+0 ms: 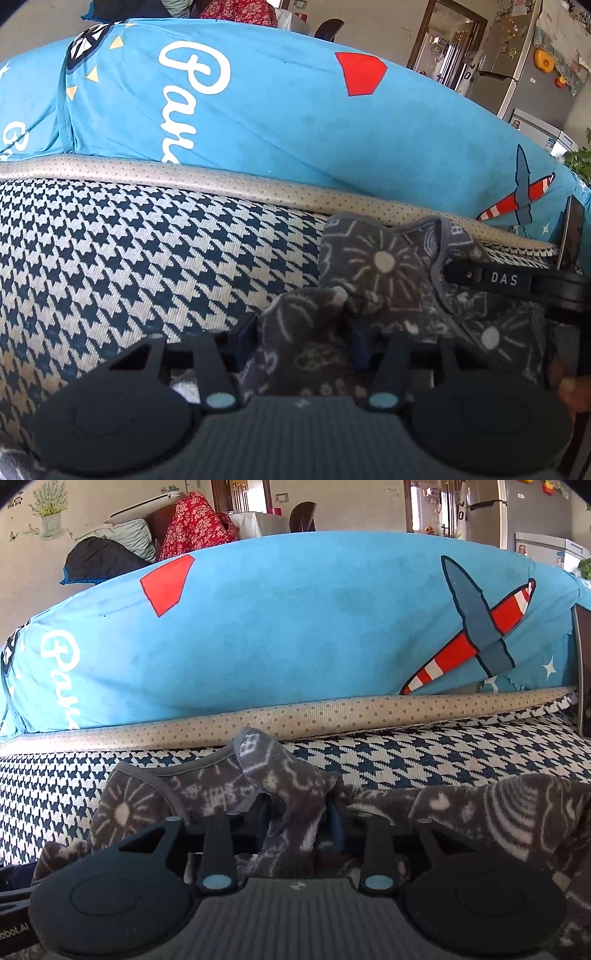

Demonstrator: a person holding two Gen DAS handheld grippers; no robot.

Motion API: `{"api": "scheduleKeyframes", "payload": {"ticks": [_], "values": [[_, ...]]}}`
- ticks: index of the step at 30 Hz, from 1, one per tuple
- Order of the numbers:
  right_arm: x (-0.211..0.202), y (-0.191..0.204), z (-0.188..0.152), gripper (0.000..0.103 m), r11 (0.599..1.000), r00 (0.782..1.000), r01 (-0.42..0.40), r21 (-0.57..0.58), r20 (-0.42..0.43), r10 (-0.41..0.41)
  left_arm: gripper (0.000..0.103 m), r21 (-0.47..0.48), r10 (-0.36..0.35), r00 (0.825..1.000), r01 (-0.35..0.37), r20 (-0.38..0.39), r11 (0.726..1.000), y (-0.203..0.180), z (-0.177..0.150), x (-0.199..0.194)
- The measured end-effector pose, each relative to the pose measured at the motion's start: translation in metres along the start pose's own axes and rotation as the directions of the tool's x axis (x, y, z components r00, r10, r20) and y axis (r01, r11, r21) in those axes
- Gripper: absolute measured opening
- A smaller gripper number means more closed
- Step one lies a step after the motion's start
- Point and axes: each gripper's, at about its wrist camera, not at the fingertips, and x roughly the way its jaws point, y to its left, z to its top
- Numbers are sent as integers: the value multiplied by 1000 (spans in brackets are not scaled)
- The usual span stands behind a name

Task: Fold clothes

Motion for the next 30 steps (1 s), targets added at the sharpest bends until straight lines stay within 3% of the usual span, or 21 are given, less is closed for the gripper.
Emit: {"api": "scheduleKeyframes", "payload": {"ticks": [2, 4, 6, 9, 13, 17, 23, 28, 30], "values": [[2, 4, -1, 52, 1000, 1000, -3, -29, -4, 3, 45, 7, 7, 1000, -7, 6, 1000, -2, 0, 0], [2, 8, -3, 51, 999, 1000, 14, -51, 5, -14, 33, 21, -2, 1000, 2, 10, 1000, -4, -1, 0], [1, 11, -4, 28, 997, 999, 43, -64, 18, -42, 25, 41, -7, 1000, 7, 19, 999, -7, -1, -1], [-3, 8, -3, 19, 998, 999, 30, -47, 27, -28, 21, 88, 14, 998, -19, 60, 996, -16, -3, -7], [-11, 6, 0, 16, 1000, 998, 12, -27, 58, -10, 20, 109, 53, 990, -68, 134, 992, -23, 2, -18], [-28, 8, 10, 15, 1000, 990, -15, -2, 141, 15, 20, 166, 107, 966, -149, 237, 975, -34, 9, -32], [-55, 16, 27, 15, 998, 960, -59, 35, 276, 48, 20, 195, 167, 914, -251, 369, 948, -39, 28, -46], [-72, 28, 39, 15, 995, 925, -89, 43, 375, 66, 21, 165, 211, 874, -308, 438, 937, -38, 47, -47], [-74, 35, 46, 15, 995, 908, -97, 36, 412, 74, 21, 153, 235, 871, -327, 432, 932, -35, 54, -37]]}}
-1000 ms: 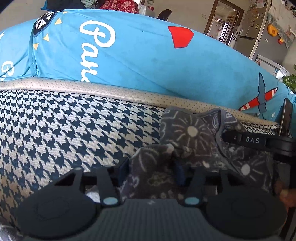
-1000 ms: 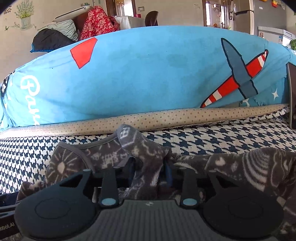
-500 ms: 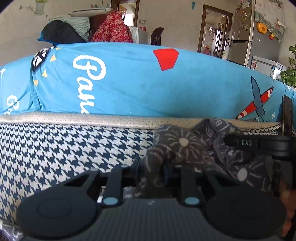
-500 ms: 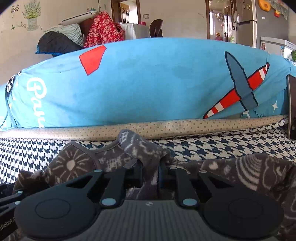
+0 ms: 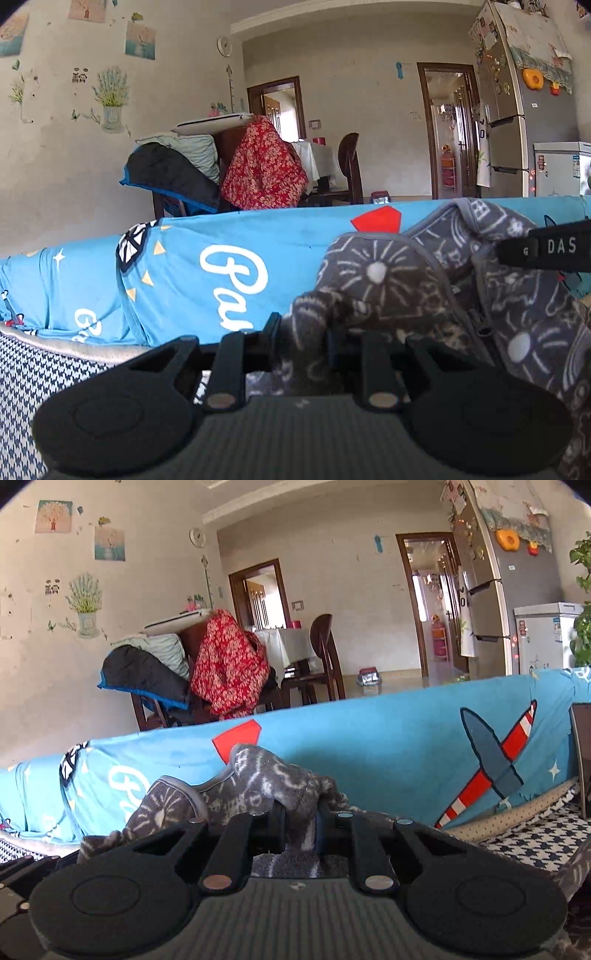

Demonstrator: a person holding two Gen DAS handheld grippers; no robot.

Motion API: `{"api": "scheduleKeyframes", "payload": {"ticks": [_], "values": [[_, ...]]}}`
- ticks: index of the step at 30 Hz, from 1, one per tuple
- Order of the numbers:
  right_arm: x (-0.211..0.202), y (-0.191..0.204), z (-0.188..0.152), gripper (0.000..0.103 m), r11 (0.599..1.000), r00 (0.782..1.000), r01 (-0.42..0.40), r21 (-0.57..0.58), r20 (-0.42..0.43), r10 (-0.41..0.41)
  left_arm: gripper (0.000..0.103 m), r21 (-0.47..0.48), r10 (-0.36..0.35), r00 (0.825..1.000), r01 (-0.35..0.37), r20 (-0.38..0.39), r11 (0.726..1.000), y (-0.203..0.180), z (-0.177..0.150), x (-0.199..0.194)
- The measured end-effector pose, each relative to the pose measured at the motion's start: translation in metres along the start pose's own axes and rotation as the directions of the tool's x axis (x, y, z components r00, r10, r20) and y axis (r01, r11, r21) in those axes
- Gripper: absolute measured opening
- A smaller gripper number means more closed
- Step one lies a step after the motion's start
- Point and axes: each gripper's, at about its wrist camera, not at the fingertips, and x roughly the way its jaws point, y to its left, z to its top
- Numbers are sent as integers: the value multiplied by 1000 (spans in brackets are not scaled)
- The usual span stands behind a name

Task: Fold clothes
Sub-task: 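Lower the fleece with the right gripper and open it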

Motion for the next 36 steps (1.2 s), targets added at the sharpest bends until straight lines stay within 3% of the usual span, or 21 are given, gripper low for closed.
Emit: {"api": "scheduleKeyframes", "payload": {"ticks": [2, 5, 8, 10, 12, 14, 15, 19, 26, 36], "values": [[3, 8, 6, 15, 1000, 999, -4, -8, 44, 5, 23, -2, 22, 1000, -22, -17, 1000, 1, 1, 14], [19, 7, 0, 17, 1000, 1000, 12, 18, 6, -12, 38, -5, 54, 998, -55, -44, 998, 2, 2, 35], [36, 4, -7, 35, 998, 998, 32, 48, -46, -30, 37, -75, 38, 989, -49, -145, 996, 12, -13, 60], [43, 0, -9, 38, 998, 997, 33, 56, -73, -29, 38, -135, 22, 985, -45, -170, 990, 21, -16, 68], [43, -3, -8, 39, 998, 998, 27, 64, -65, -23, 44, -192, 9, 985, -42, -170, 981, 31, -13, 69], [40, -5, -5, 42, 997, 999, 26, 72, -44, -22, 63, -235, 6, 987, -44, -160, 971, 39, -9, 65], [38, -6, -4, 42, 997, 999, 23, 76, -39, -20, 66, -256, 5, 988, -45, -156, 966, 43, -7, 63], [27, -4, 3, 42, 995, 1000, 6, 96, -16, -4, 67, -300, -20, 990, -22, -137, 954, 50, 7, 44], [-9, 6, 19, 51, 994, 997, -82, 68, 22, 80, 70, -240, -25, 990, -9, -140, 971, 50, 10, 7], [-61, 3, -5, 52, 993, 989, -117, 31, -84, 119, 72, -277, -106, 962, 33, -252, 960, 57, -22, -47]]}}
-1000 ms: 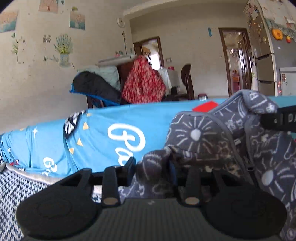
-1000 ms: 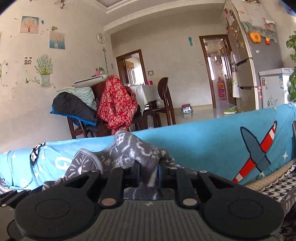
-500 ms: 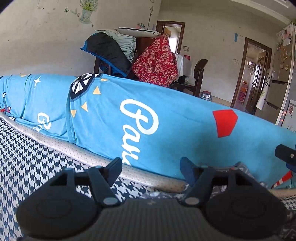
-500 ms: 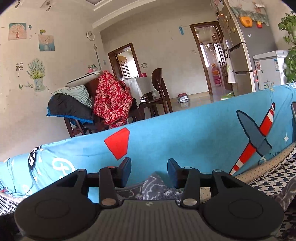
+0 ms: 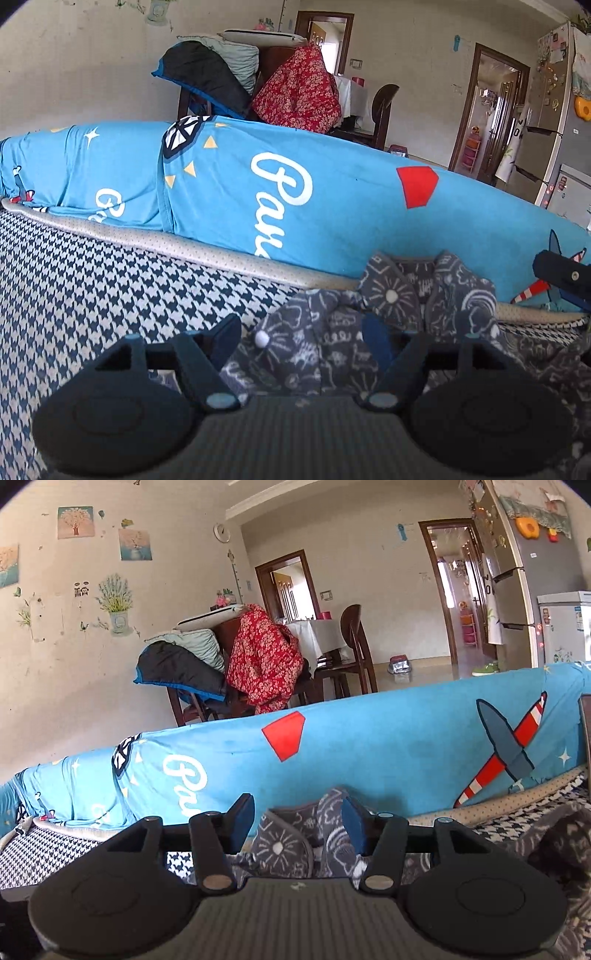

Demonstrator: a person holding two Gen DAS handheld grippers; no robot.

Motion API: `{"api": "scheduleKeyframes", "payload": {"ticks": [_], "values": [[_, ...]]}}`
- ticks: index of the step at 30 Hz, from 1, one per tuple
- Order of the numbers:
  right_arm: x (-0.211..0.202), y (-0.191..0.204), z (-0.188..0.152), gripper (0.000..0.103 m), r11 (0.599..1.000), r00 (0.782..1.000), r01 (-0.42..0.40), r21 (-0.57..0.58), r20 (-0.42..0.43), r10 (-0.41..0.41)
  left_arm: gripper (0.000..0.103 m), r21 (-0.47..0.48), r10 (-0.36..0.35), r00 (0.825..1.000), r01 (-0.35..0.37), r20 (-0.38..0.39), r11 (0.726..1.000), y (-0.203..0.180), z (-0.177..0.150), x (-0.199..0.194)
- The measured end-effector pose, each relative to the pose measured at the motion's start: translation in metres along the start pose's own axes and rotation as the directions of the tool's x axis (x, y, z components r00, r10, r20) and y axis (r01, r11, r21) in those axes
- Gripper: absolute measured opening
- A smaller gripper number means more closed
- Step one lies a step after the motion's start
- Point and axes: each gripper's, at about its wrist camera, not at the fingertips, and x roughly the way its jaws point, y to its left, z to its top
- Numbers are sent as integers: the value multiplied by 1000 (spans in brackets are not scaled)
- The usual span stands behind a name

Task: Fold clothes

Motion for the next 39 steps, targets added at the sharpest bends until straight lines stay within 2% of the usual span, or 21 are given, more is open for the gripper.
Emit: {"api": "scheduleKeyframes", "payload": {"ticks": [4, 9, 14, 17, 20, 28, 32, 34, 35, 39], "values": [[-27, 0, -19, 52, 999, 999, -12, -45, -53, 10, 73, -26, 14, 999, -15, -50, 1000, 7, -18, -20], [-56, 10, -42, 52, 992, 993, -68, -107, -106, 56, 76, -96, 19, 998, -24, -61, 995, 21, -30, -42], [-68, 28, -69, 52, 972, 976, -132, -194, -198, 93, 83, -90, 35, 996, -43, -86, 995, 28, -34, -46], [-70, 44, -88, 52, 939, 965, -176, -296, -242, 104, 86, -60, 44, 994, -50, -96, 997, 32, -35, -49], [-69, 59, -107, 52, 883, 962, -195, -428, -259, 87, 86, -46, 55, 992, -61, -117, 997, 38, -37, -49], [-48, 81, -150, 55, 763, 950, -198, -616, -313, -6, 88, -15, 82, 989, -84, -126, 996, 55, -39, -57], [-38, 87, -164, 54, 714, 956, -164, -681, -287, -53, 88, -9, 87, 988, -89, -130, 996, 63, -39, -58], [-33, 88, -166, 43, 716, 958, -147, -682, -279, -69, 88, -5, 91, 987, -93, -134, 996, 66, -40, -59], [-32, 88, -165, 30, 729, 956, -146, -668, -284, -69, 88, -3, 92, 987, -93, -135, 996, 68, -40, -60], [-28, 85, -148, 17, 805, 954, -149, -574, -296, -35, 90, 1, 93, 986, -94, -138, 996, 75, -41, -61]]}}
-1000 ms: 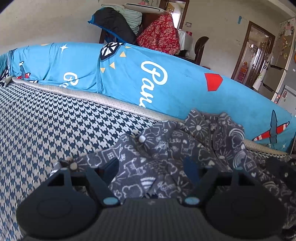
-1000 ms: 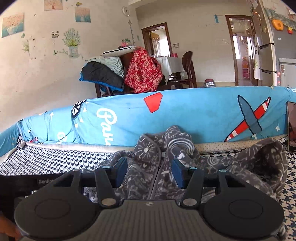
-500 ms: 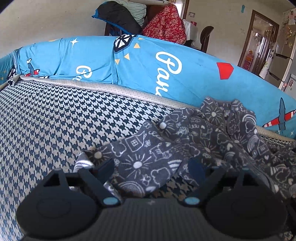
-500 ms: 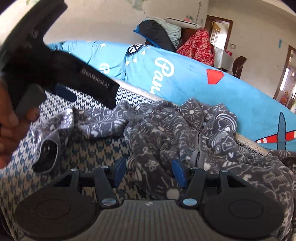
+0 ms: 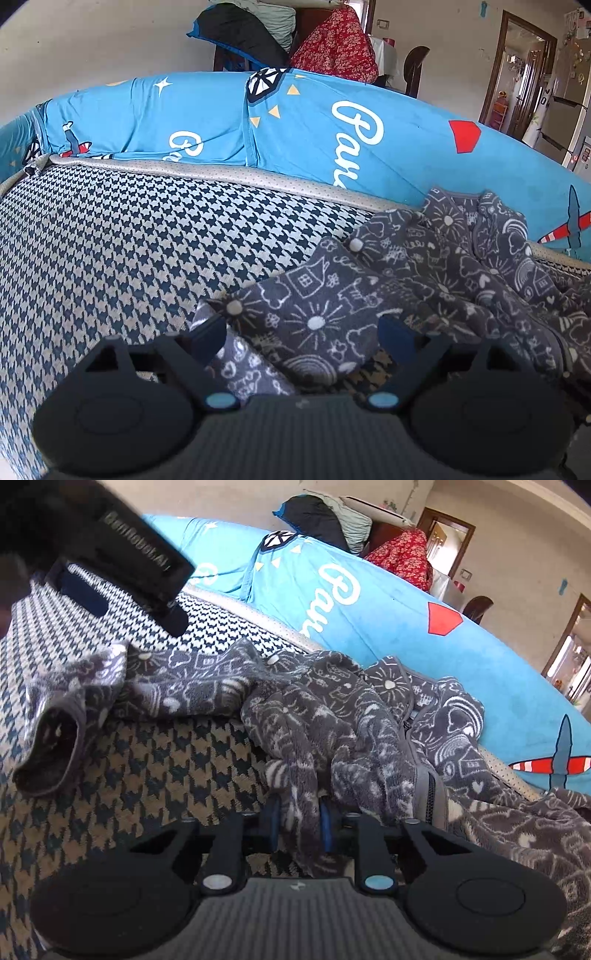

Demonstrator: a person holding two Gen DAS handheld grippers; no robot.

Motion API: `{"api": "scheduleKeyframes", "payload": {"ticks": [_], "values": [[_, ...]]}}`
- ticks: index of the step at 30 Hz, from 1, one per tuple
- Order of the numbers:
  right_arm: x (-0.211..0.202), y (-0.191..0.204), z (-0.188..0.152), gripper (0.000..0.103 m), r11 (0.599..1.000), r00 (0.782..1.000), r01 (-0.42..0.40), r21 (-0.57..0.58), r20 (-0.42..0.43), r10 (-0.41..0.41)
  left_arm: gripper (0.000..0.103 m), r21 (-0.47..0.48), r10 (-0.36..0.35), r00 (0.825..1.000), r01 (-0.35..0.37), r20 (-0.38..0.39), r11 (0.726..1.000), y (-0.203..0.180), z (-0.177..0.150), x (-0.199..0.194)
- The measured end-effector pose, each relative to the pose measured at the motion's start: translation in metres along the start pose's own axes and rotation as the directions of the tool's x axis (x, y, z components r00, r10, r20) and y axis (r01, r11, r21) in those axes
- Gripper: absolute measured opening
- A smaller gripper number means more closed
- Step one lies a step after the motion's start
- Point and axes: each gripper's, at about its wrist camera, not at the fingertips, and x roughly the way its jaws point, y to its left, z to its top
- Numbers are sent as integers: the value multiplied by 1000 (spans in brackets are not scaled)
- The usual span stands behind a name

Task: Fold clothes

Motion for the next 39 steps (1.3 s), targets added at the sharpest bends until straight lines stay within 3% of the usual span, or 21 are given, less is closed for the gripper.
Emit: {"api": "scheduleKeyframes", "payload": {"ticks": [5, 10, 16, 25, 32, 36, 39], "values": [[-13, -36, 19, 15, 965, 992, -116, 235, 80, 99, 91, 18, -4, 1000, 4, -26, 1000, 2, -4, 4], [-32, -75, 29, 13, 883, 960, -245, 402, 225, 164, 95, 53, -17, 999, 19, -34, 998, -4, -7, 6], [-39, -98, 33, 13, 803, 925, -356, 479, 305, 228, 97, 90, -38, 998, 42, -43, 995, -19, -13, 10], [-28, -110, 38, 13, 752, 918, -373, 544, 330, 217, 99, 114, -158, 983, 169, -96, 979, -60, -26, 24], [-40, -118, 33, 17, 775, 924, -354, 524, 326, 201, 101, 173, -252, 965, 262, -78, 950, -100, -29, 29], [-46, -122, 30, 34, 788, 927, -342, 512, 323, 192, 101, 225, -248, 965, 261, -85, 939, -123, -36, 38], [-51, -125, 28, 37, 798, 929, -333, 503, 322, 185, 101, 231, -253, 964, 266, -85, 936, -133, -39, 44]]}}
